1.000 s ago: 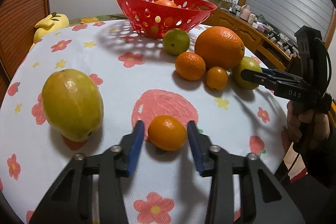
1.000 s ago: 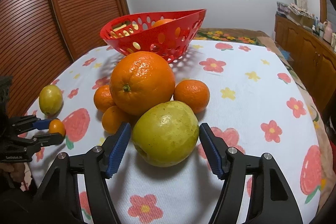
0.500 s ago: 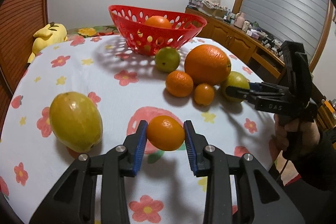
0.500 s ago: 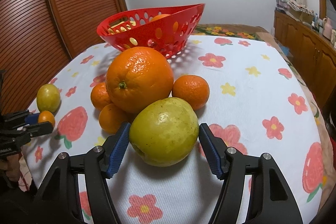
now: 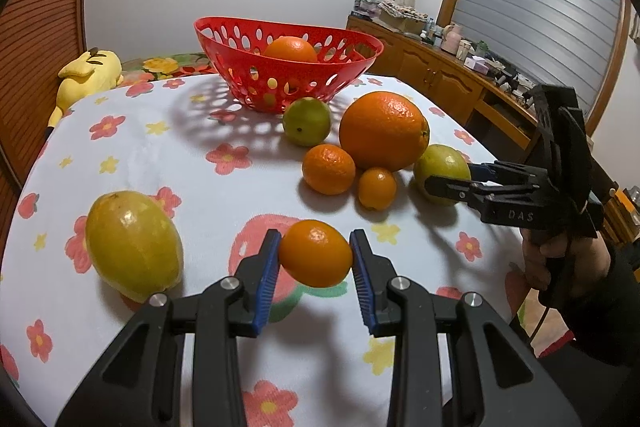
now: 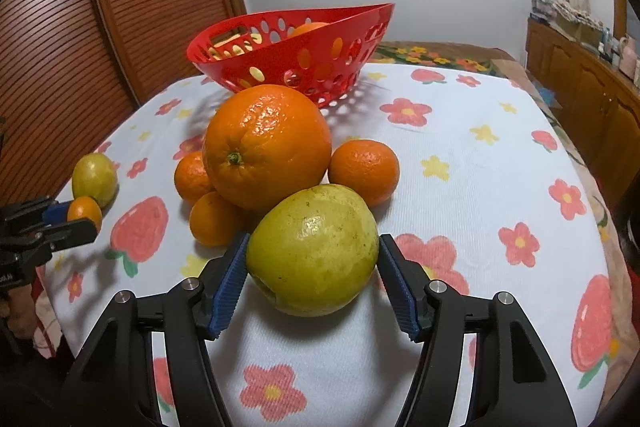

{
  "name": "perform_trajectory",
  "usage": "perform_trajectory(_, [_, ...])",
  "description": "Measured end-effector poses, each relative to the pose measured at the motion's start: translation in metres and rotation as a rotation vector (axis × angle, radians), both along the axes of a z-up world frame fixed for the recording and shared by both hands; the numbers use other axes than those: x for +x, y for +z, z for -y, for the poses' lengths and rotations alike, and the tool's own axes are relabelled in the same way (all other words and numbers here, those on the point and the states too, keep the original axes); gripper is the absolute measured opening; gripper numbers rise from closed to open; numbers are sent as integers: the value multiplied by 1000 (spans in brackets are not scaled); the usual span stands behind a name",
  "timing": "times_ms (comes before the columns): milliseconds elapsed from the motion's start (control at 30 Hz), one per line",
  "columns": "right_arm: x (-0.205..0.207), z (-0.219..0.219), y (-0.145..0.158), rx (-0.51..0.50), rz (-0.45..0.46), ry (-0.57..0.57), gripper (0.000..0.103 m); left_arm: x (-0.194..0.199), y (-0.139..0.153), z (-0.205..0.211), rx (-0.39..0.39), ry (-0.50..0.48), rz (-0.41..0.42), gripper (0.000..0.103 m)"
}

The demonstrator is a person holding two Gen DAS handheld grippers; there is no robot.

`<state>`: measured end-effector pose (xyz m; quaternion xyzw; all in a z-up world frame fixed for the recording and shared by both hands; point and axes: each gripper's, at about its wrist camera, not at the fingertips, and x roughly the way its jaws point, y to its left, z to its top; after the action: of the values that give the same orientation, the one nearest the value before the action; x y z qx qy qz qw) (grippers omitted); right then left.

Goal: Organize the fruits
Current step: 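Lift the tangerine with the left tool while the right tool carries the pomelo toward the basket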

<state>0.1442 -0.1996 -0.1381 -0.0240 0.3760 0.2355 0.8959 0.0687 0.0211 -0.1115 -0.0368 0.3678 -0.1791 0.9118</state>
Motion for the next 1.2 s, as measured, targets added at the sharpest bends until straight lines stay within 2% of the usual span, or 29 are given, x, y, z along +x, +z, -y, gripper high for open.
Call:
perform_trajectory(367, [-12, 7, 16, 15, 23, 10, 65, 7, 2, 8, 7, -14, 4, 33])
perform_trajectory(833, [-6, 2, 67, -1, 124, 55, 65, 42, 32, 7, 26, -4, 74, 33])
perform_trajectory(1200, [8, -7, 88, -5, 165, 79, 65, 67, 60, -4, 40, 25, 123, 33])
